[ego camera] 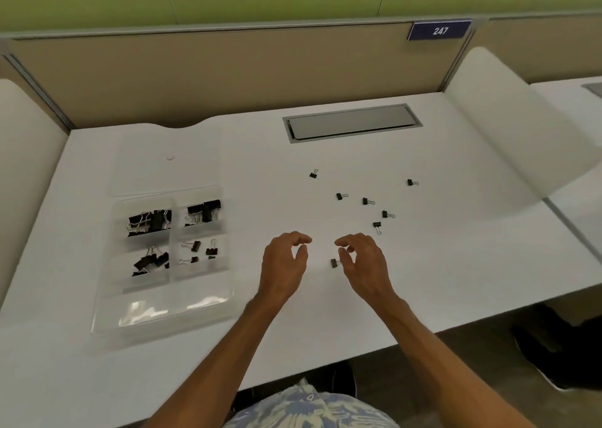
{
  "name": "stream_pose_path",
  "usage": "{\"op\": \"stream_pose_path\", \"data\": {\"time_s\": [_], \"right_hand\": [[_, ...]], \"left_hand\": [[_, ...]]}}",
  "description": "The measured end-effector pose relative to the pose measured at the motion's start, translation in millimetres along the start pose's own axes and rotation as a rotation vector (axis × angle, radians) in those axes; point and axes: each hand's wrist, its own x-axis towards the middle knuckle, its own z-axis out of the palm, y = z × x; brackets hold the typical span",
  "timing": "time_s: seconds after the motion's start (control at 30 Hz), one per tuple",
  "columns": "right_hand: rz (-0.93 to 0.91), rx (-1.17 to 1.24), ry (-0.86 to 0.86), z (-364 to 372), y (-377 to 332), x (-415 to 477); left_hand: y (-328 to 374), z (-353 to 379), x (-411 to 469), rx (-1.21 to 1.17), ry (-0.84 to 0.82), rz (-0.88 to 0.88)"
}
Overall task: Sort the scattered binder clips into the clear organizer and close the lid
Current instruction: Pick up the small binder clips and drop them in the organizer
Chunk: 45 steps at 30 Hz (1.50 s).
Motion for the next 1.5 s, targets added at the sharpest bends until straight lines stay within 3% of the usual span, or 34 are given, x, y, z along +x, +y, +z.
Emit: {"op": "stream_pose_path", "data": {"time_s": [0.33, 0.53, 0.73, 0.9, 1.07, 1.23, 1.5], "right_hand": [[-0.004, -0.01, -0.166, -44.5, 89.8, -19.6], [0.002, 0.011, -0.216, -58.2, 114.4, -25.6], [0.031, 0.02, -0.204, -64.5, 125.7, -23.6], [0.054, 0.018, -0.223, -65.9, 127.7, -19.5], [0.049, 0.02, -0.217, -62.5, 127.7, -6.5], [0.055, 0.049, -0.203, -61.4, 128.6, 19.6], [0.106, -0.055, -0.262, -49.0, 131.3, 79.0]], "left_hand": [[10.6, 67.8, -12.3, 0.159, -0.058, -0.094], [4.3, 88.4, -9.7, 0.382, -0.173, -0.125], [3.4, 103.3, 4.4, 0.606, -0.289, -0.085], [0.0, 112.9, 15.8, 0.736, -0.267, -0.019], [0.8, 115.0, 21.7, 0.604, -0.197, -0.082], [15.3, 112.9, 26.8, 0.211, -0.196, -0.182], [30.8, 112.1, 28.5, 0.018, -0.193, -0.204]]}}
